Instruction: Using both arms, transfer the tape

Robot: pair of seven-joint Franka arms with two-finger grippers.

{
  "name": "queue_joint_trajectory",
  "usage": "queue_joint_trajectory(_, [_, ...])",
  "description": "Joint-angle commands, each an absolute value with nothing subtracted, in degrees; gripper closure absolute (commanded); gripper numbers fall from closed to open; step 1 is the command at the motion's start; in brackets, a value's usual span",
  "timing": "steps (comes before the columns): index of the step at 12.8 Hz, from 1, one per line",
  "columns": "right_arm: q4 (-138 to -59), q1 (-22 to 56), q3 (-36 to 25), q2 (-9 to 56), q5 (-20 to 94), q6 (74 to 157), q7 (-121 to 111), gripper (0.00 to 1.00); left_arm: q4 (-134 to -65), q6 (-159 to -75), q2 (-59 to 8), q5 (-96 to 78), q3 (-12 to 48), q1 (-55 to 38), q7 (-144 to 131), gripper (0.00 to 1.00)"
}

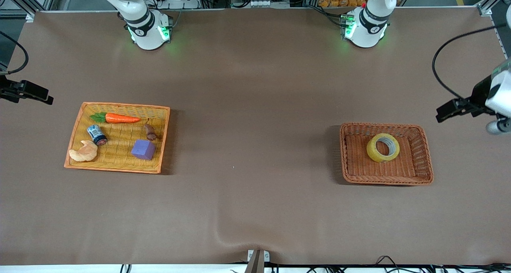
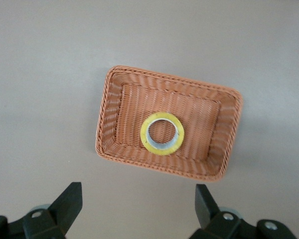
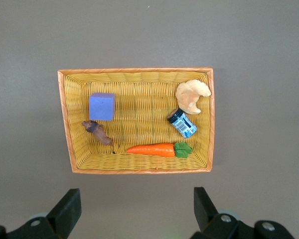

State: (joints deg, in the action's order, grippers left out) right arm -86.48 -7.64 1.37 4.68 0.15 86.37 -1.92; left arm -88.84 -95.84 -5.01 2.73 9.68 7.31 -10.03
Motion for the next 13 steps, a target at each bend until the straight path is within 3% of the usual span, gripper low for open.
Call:
queue_joint_trajectory(1, [-85.3, -7.6, 1.4, 5.1, 0.2, 85.4, -2.5, 0.0, -89.5, -91.8, -0.9, 1.1, 8.4, 5.9, -6.9, 0.0])
queue_joint_trajectory(4, [-85.3, -7.7, 1.4, 5.1, 0.2, 85.4, -2.5, 0.0, -89.6, -86.8, 1.8, 1.1, 2.2, 0.0, -0.1, 0.0])
queue_joint_trajectory(8, [-85.3, -7.6, 1.3, 5.1, 0.2, 85.4, -2.6, 0.0, -88.6, -86.4, 1.7, 1.1, -2.5, -4.7, 1.4, 0.0])
queue_joint_trajectory(13, [-85.3, -7.9, 1.3, 5.1, 0.1, 85.4, -2.6, 0.0, -87.5, -86.4, 1.5, -1.8, -2.5, -4.5, -0.8, 0.0])
